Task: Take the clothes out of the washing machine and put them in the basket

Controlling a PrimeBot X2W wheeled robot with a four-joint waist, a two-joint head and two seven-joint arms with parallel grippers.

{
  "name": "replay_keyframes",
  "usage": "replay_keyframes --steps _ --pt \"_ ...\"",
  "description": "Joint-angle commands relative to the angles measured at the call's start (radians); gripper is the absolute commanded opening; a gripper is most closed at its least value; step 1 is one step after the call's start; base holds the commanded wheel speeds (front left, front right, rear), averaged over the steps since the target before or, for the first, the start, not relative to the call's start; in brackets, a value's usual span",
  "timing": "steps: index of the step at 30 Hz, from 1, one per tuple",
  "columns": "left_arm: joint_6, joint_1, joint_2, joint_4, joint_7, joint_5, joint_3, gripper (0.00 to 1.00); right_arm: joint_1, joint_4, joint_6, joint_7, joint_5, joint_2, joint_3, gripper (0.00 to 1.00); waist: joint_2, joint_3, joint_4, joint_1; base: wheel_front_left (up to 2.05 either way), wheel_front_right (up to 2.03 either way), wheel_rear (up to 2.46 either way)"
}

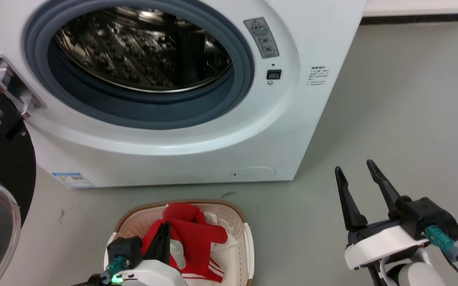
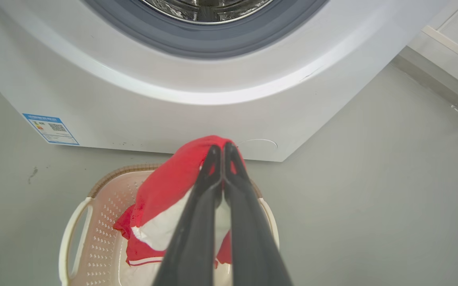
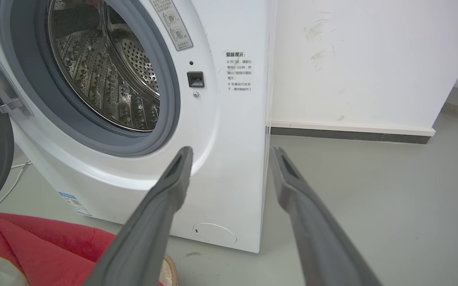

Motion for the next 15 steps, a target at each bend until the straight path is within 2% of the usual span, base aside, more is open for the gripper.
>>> replay_keyframes --steps 1,8,15 --pt "-0.005 -0.022 -0.001 0.004 -0.012 0.001 -0.002 0.0 -0.014 -0.004 0.0 0.0 -0.001 0.0 -0.001 1.0 0.0 0.029 0.003 0.0 0.0 0.0 0.0" --pt "-0.054 -0.189 -0.023 0.345 -0.084 -0.003 -0.054 0.0 -0.073 -0.009 0.0 -0.01 -0.008 0.001 0.009 1.0 0.0 0.148 -0.01 0.0 0.0 0.0 0.0" --pt "-0.061 -0.413 -0.034 0.645 -0.124 -0.011 -0.09 0.0 -0.139 -0.017 0.0 -0.024 -0.005 0.001 0.023 1.0 0.0 0.296 -0.051 0.0 0.0 0.0 0.0"
